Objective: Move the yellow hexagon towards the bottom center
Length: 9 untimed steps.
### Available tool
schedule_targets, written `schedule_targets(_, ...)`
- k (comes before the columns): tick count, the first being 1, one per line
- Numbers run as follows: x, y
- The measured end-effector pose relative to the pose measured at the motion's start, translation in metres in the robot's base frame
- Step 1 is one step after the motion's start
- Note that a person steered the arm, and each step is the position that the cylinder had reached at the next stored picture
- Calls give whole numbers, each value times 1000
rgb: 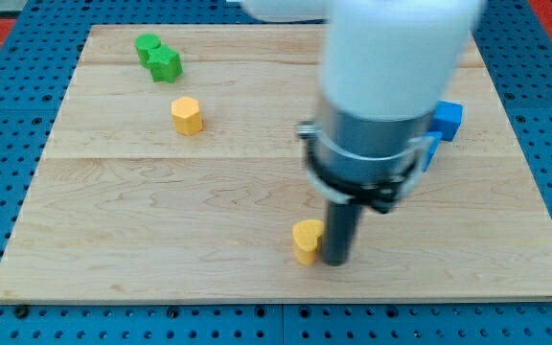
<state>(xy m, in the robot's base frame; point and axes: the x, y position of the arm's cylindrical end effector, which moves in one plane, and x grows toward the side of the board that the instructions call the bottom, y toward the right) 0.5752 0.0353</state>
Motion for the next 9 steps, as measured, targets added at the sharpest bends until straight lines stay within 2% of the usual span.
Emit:
schedule_targets(1, -20, -21)
schedule_targets(2, -106, 3)
schedule_targets(3, -225, -49)
schedule_targets(4, -245, -118)
schedule_targets(5, -227, -166)
schedule_targets(6, -178, -149)
schedule_targets(7, -187, -154)
schedule_targets(8, -193, -211)
schedule_targets(9, -173, -182)
